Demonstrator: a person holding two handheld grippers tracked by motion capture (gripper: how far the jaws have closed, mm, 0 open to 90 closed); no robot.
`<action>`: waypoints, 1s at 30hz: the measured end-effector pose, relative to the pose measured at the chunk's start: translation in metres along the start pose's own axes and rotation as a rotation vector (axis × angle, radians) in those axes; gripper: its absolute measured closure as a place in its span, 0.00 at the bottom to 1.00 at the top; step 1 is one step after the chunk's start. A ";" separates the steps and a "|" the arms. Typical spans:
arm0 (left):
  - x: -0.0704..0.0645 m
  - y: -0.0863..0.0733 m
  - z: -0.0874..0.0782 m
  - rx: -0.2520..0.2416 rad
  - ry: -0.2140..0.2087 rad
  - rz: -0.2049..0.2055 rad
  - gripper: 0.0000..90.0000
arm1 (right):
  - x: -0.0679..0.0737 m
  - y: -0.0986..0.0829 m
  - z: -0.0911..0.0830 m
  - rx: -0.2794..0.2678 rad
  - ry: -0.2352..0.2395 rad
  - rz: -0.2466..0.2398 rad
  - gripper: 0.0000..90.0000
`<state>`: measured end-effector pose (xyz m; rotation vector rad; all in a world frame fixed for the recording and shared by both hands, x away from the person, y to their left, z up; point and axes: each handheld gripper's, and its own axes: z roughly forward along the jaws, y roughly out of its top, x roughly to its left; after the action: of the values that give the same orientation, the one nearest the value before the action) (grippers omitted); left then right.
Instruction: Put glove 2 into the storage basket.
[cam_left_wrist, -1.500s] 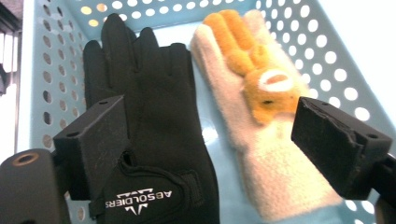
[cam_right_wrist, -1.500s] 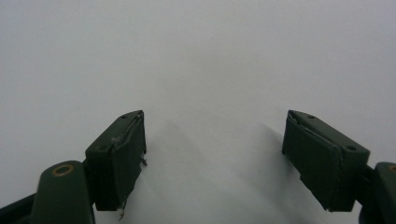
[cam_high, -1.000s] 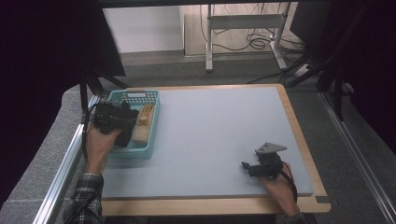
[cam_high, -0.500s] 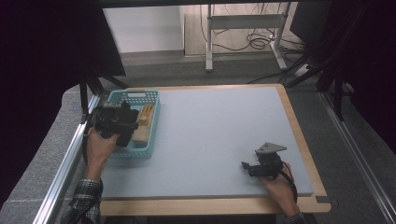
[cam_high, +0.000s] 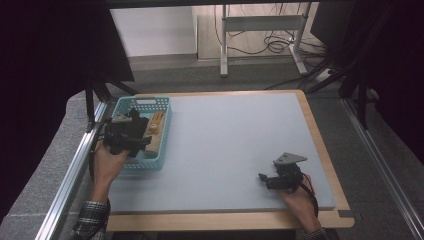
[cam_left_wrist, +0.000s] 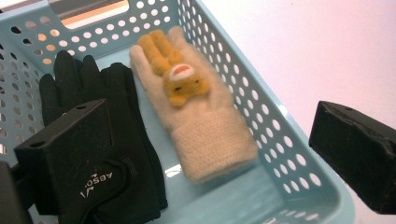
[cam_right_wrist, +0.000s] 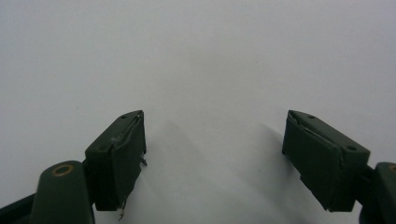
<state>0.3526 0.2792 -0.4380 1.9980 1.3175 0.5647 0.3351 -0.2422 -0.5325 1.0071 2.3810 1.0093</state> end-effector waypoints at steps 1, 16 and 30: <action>-0.001 0.000 -0.001 -0.002 -0.001 0.004 0.00 | 0.000 0.000 0.000 0.000 0.000 0.000 0.23; -0.021 -0.002 -0.011 -0.032 -0.028 0.050 0.00 | 0.000 0.000 0.000 0.000 -0.001 -0.001 0.23; -0.039 -0.007 -0.014 -0.048 -0.053 0.084 0.00 | 0.000 0.000 0.000 0.001 -0.002 -0.001 0.23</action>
<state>0.3234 0.2495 -0.4332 2.0223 1.1826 0.5727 0.3352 -0.2420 -0.5324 1.0070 2.3805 1.0070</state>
